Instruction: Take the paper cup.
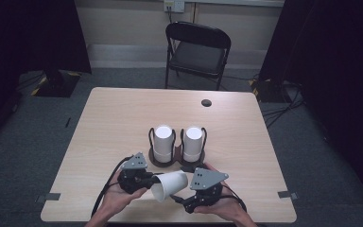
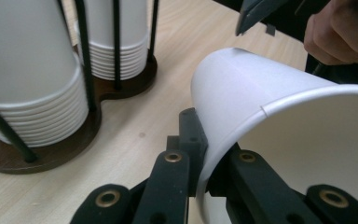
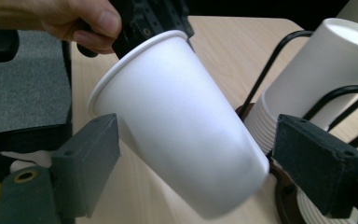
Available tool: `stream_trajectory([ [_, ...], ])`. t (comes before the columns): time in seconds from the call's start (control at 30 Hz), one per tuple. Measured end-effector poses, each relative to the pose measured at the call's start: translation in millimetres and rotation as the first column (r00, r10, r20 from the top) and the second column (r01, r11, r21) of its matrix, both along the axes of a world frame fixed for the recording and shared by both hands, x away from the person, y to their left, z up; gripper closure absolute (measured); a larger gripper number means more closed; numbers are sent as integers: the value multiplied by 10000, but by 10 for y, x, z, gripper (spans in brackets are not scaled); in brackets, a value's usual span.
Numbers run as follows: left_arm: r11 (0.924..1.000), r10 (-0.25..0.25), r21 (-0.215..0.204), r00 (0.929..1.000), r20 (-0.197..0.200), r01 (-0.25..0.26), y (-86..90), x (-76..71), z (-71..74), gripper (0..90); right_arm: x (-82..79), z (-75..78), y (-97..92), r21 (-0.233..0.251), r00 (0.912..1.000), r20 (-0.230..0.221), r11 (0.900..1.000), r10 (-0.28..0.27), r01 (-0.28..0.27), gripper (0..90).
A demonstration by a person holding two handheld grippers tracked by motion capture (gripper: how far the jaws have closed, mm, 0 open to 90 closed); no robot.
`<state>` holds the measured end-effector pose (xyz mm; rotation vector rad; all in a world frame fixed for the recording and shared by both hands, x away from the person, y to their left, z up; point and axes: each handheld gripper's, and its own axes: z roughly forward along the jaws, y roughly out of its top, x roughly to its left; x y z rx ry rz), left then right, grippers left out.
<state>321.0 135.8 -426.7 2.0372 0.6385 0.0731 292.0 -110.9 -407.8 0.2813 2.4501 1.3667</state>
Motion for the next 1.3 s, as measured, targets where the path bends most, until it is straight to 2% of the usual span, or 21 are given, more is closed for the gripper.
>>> stream_trajectory([
  [0.03,9999,10,150,10000,67,-11,-14,-8,11,883,-26,-2,18,-134,9998,180,9999,101,-98,149],
  [0.1,9999,20,124,10000,-26,-20,-20,8,17,884,-59,-11,48,-397,9991,295,9988,298,-286,149],
  [0.2,9999,-79,124,9994,-338,83,-32,34,3,884,-98,-40,85,-735,9975,531,9964,472,-433,144],
  [0.3,9998,-76,203,9983,-574,88,-59,41,-7,884,-102,-60,106,-886,9970,595,9951,504,-451,143],
  [0.33,9997,-55,232,9976,-692,72,-70,45,-7,884,-108,-73,124,-1060,9959,766,9936,477,-394,139],
  [0.43,9992,-49,399,9967,-809,82,-86,65,-14,886,-97,-105,169,-1196,9943,897,9917,577,-468,128],
  [0.53,9993,0,359,9951,-993,35,-95,81,-23,886,-74,-136,210,-1327,9931,970,9897,662,-531,107],
  [0.63,9993,-192,284,9933,-1141,226,-96,88,-23,886,-89,-158,270,-1676,9895,1230,9843,758,-546,106],
  [0.73,9990,-112,417,9922,-1245,165,-95,96,-18,886,-68,-186,318,-1862,9875,1364,9811,790,-527,116],
  [0.87,9993,-4,375,9884,-1522,62,-93,107,-12,885,-45,-203,341,-1910,9862,1454,9803,798,-512,126],
  [1.17,9994,38,333,9832,-1826,23,-108,124,-23,885,-31,-249,427,-2067,9833,1577,9767,912,-575,143],
  [1.23,9993,84,376,9825,-1859,-14,-132,130,-27,886,-34,-250,434,-2055,9826,1621,9770,905,-561,147],
  [1.3,9982,128,605,9830,-1829,-17,-177,128,-35,888,-29,-250,429,-1968,9826,1557,9779,1017,-701,172],
])
